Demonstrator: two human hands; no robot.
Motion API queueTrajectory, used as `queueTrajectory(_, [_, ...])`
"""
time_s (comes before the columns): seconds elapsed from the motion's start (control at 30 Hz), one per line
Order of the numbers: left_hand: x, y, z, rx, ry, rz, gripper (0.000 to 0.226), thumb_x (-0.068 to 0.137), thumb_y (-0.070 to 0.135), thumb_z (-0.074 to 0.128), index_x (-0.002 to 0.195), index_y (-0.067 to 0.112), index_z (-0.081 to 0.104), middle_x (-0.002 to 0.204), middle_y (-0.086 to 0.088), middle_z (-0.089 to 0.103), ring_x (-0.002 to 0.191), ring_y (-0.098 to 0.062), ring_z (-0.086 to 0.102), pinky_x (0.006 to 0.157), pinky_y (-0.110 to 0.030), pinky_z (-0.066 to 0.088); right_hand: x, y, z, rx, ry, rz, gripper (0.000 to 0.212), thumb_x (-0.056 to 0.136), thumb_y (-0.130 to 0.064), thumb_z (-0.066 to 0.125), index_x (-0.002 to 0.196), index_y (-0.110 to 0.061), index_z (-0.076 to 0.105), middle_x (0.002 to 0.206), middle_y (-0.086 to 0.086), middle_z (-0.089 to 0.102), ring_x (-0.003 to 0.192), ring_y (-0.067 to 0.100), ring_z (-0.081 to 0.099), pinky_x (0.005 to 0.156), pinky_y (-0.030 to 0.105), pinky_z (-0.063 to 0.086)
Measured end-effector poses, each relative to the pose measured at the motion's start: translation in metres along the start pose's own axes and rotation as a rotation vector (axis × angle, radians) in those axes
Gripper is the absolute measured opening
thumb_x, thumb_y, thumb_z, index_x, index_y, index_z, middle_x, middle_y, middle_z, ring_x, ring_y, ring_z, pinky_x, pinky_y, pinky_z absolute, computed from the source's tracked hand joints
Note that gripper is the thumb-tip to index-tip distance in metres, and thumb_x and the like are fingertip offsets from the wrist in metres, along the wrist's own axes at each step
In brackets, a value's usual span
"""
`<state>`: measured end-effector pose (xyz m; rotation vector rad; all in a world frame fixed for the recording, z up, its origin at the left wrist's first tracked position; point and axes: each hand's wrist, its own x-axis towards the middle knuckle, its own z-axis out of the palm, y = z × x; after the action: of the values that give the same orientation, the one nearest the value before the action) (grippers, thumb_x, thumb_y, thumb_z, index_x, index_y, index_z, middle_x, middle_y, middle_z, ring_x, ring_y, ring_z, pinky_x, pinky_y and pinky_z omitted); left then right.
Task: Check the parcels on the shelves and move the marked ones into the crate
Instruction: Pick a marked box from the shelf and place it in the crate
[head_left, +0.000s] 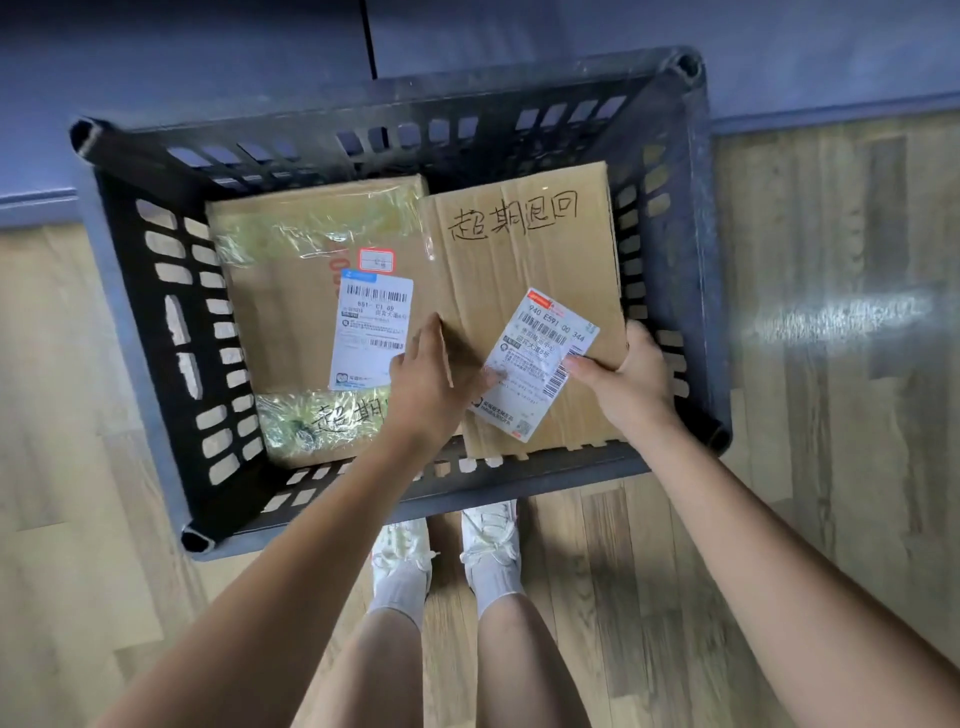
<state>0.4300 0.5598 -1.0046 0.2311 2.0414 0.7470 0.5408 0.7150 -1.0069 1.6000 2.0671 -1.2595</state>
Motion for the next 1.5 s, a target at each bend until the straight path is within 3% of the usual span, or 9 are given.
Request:
queueTrajectory(0.13, [0.005,-0.015,-0.011,0.174,-0.002,0.036,0.074,0.084,0.026,0.065,0.143,0.005,0.024,0.148,-0.012,0.031,0.136,-0.025,0.025,0.104,-0.026,0.015,0.015,0.005,0.010,-0.043,0.007,0.034,0.042,0.075,-0.020,0.075,0.107,-0.004,0.053,0.107,0.007,0.062,0.095,0.021,0.057,0.077,0.028,0.044])
queueTrajectory(0.23, [0.013,-0.027,-0.016,0.238,0.028,0.061,0.065,0.085,0.025,0.062,0.139,0.004,0.032,0.143,-0.013,0.039,0.134,-0.027,0.029,0.104,-0.028,0.016,0.027,0.009,0.016,-0.056,-0.024,0.079,0.045,0.079,-0.018,0.072,0.115,-0.004,0.050,0.109,0.002,0.057,0.095,0.015,0.050,0.073,0.020,0.034])
queueTrajectory(0.4, [0.021,-0.040,-0.012,0.291,-0.025,0.125,0.047,0.084,0.019,0.058,0.127,0.005,0.045,0.133,-0.012,0.048,0.126,-0.030,0.038,0.100,-0.028,0.019,0.051,0.017,0.030,-0.119,-0.085,0.155,0.048,0.083,-0.022,0.067,0.120,-0.003,0.044,0.126,0.011,0.053,0.115,0.027,0.051,0.079,0.027,0.036])
queueTrajectory(0.6, [0.015,-0.044,-0.007,0.433,-0.004,0.225,0.062,0.076,0.030,0.039,0.133,0.006,0.043,0.138,-0.013,0.045,0.124,-0.036,0.039,0.102,-0.043,0.032,0.070,0.014,0.052,-0.269,-0.070,0.190,0.053,0.087,-0.023,0.062,0.127,-0.001,0.036,0.128,0.019,0.052,0.116,0.034,0.050,0.073,0.030,0.034])
queueTrajectory(0.8, [0.008,-0.040,-0.004,0.510,-0.069,0.229,0.057,0.086,0.016,0.050,0.140,0.014,0.031,0.144,-0.005,0.034,0.127,-0.030,0.030,0.105,-0.039,0.030,0.066,0.008,0.052,-0.378,-0.049,0.184,0.072,0.087,-0.029,0.062,0.142,-0.005,0.022,0.134,0.019,0.048,0.120,0.034,0.048,0.073,0.032,0.036])
queueTrajectory(0.93, [0.005,-0.033,-0.015,0.532,-0.044,0.175,0.052,0.086,0.015,0.051,0.136,0.013,0.038,0.141,-0.009,0.039,0.127,-0.031,0.032,0.106,-0.041,0.028,0.055,-0.009,0.051,-0.332,-0.028,0.076,0.082,0.085,-0.031,0.063,0.146,-0.009,0.013,0.137,0.015,0.047,0.118,0.032,0.051,0.085,0.039,0.048])
queueTrajectory(1.03, [-0.003,-0.022,-0.029,0.526,-0.004,0.167,0.052,0.086,0.012,0.053,0.136,0.010,0.039,0.137,-0.012,0.045,0.124,-0.033,0.035,0.104,-0.043,0.030,0.036,-0.031,0.045,-0.307,-0.071,-0.064,0.077,0.085,-0.028,0.063,0.145,-0.008,0.019,0.140,0.012,0.043,0.125,0.028,0.045,0.098,0.033,0.037])
queueTrajectory(1.23, [-0.036,0.016,-0.073,0.505,0.068,0.151,0.053,0.089,0.016,0.051,0.138,0.010,0.034,0.139,-0.015,0.044,0.124,-0.034,0.037,0.104,-0.039,0.027,-0.026,-0.086,-0.003,-0.271,-0.177,-0.367,0.055,0.089,-0.017,0.058,0.139,-0.009,0.035,0.140,0.009,0.044,0.125,0.024,0.044,0.097,0.025,0.033])
queueTrajectory(1.5, [-0.131,0.105,-0.158,0.462,0.179,0.290,0.055,0.087,0.010,0.052,0.138,0.005,0.033,0.132,-0.020,0.049,0.119,-0.036,0.046,0.099,-0.043,0.039,-0.114,-0.172,-0.106,-0.295,-0.116,-0.669,0.046,0.090,-0.007,0.054,0.134,-0.003,0.042,0.143,0.012,0.039,0.132,0.026,0.037,0.105,0.021,0.022])
